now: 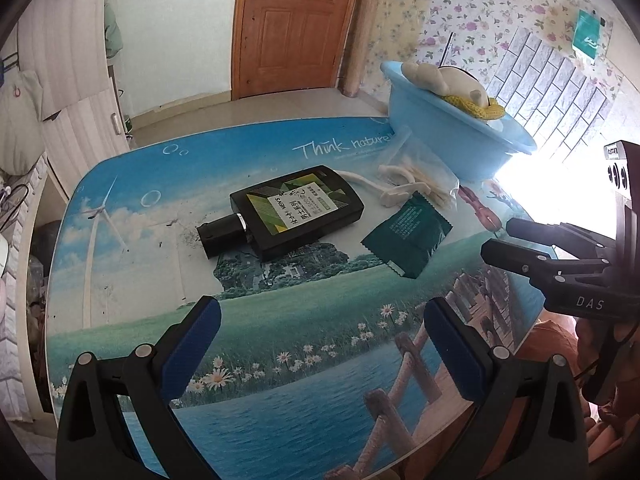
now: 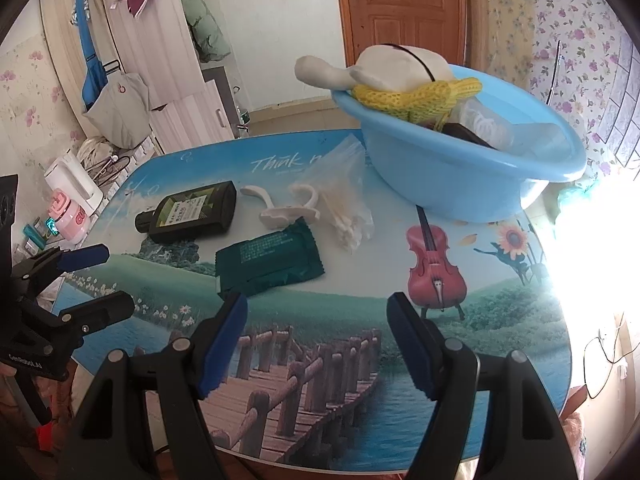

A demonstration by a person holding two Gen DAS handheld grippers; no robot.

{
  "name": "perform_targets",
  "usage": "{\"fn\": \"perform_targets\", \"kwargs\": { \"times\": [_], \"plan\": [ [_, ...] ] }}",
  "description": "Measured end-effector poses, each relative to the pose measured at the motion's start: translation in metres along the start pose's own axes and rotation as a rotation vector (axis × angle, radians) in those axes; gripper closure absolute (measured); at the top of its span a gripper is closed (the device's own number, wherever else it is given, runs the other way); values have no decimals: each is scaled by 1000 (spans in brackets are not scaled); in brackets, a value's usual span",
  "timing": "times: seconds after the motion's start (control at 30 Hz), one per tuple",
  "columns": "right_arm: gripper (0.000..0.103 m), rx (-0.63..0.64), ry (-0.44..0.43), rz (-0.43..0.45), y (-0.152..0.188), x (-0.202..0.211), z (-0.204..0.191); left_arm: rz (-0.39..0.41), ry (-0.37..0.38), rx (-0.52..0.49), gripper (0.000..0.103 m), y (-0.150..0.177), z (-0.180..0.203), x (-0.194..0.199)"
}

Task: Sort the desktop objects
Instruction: 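Move both grippers back over the table toward the black bottle and green packet, then grasp the black bottle with left gripper while right grasps the dark green packet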

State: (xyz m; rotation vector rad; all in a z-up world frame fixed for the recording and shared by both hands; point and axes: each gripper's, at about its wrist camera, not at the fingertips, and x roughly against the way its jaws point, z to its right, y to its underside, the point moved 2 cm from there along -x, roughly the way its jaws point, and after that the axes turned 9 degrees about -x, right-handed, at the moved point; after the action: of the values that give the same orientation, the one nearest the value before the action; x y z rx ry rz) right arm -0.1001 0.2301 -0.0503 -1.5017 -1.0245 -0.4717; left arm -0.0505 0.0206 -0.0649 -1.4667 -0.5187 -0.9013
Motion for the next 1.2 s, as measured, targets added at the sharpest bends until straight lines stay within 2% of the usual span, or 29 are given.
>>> {"fn": "perform_targets", "kwargs": {
  "times": [0.6,1.2],
  "plan": [
    [31,31,1,-21,-6,-10,-14,-3,-10,38,1,2,-16,-3],
    [31,29,3,-36,-5,-13,-12,-15,-11,45,1,4,-20,-9]
  ]
}}
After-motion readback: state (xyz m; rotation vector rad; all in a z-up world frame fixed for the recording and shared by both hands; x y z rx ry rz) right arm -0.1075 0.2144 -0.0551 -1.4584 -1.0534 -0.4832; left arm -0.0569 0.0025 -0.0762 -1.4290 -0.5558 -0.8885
